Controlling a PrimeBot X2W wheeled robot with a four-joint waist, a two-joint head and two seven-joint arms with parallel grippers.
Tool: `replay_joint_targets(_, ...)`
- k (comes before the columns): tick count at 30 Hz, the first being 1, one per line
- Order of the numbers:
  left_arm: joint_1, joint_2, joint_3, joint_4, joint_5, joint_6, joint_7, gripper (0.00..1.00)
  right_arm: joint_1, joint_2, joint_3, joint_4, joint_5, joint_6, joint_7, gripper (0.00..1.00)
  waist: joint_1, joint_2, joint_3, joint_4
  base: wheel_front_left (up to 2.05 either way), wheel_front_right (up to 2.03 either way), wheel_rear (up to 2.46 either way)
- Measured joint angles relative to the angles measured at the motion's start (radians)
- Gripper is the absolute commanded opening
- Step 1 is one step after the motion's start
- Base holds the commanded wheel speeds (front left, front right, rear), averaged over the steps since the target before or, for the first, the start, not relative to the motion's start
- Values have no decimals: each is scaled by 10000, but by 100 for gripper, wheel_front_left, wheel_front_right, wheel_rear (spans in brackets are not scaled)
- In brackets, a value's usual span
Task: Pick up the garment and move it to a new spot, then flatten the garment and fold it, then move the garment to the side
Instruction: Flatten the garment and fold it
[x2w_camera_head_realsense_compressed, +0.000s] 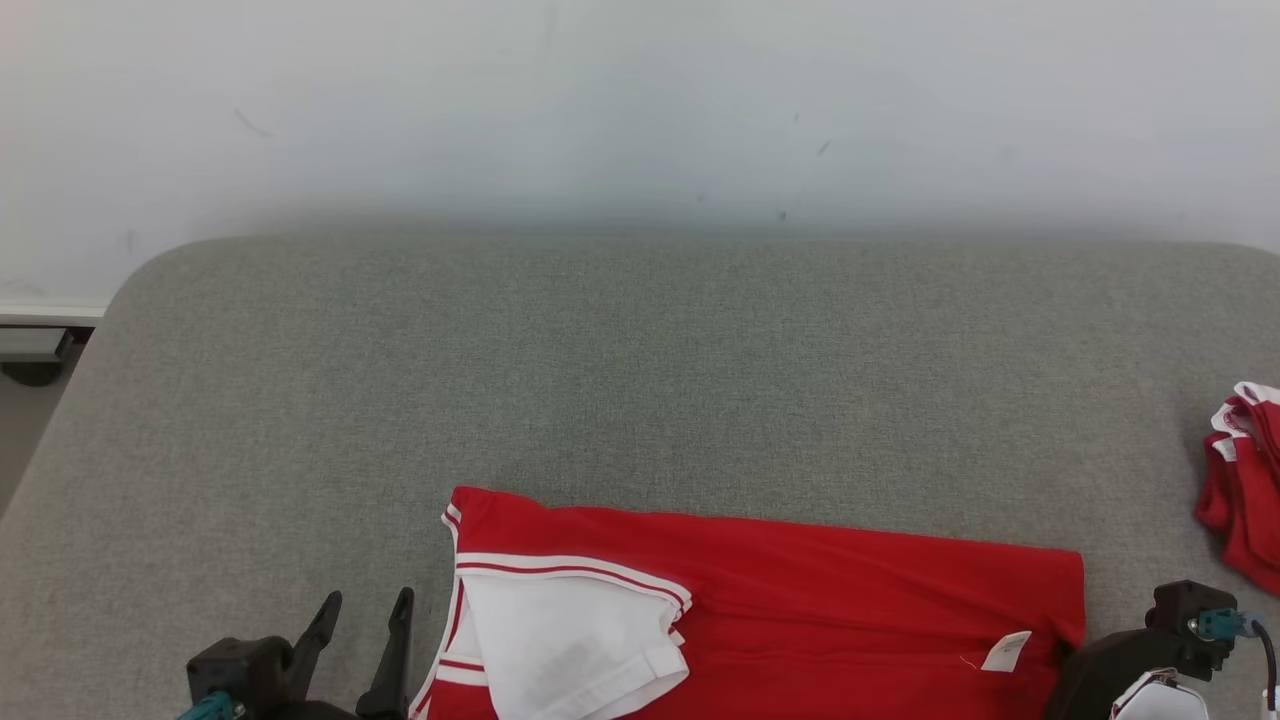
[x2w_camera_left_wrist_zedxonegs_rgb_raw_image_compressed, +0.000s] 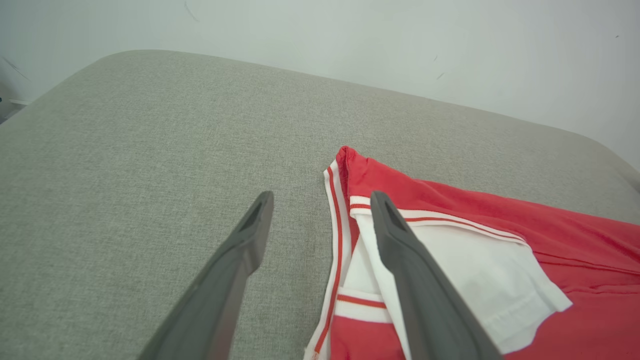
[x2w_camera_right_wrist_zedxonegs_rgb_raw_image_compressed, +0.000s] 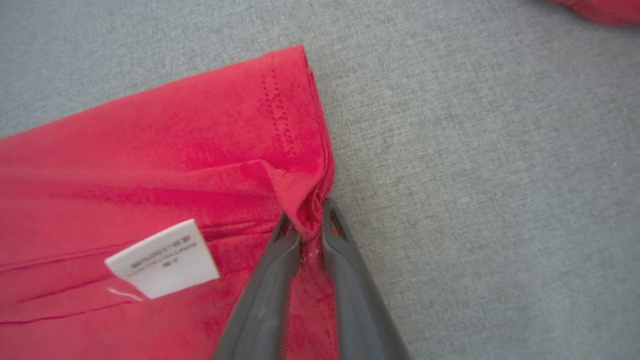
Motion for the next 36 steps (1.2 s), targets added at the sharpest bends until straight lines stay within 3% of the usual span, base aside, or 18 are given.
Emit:
replay_joint_targets(10, 1, 0, 6, 4, -27, 0, -2, 100, -17, -81, -341, -104, -90, -56, -201, 0, 0, 0, 9, 57, 0, 0, 0)
replay_joint_targets(22, 7, -8, 13, 2, -29, 2, -17, 100, 55, -1118, -1363, -1103, -529, -207, -713, 0, 0, 0, 3, 35, 0, 0, 0)
replay_joint_targets(25, 7, -13, 13, 4, -33, 4, -19, 100, 87, -1087, -1110, -1459, -579, -217, -686, 0, 0, 0, 0, 16, 0, 0, 0)
replay_joint_targets(29, 6, -63, 2, 38, -40, 4, -29, 100, 303, -506, -403, -2025, -625, -169, -433, 0, 0, 0, -19, -16, 0, 0, 0)
replay_joint_targets(36, 3, -119, -46, 151, -42, -2, -29, 100, 408, 54, 899, -2821, -986, 224, 4, 0, 0, 0, -92, -66, 0, 0, 0)
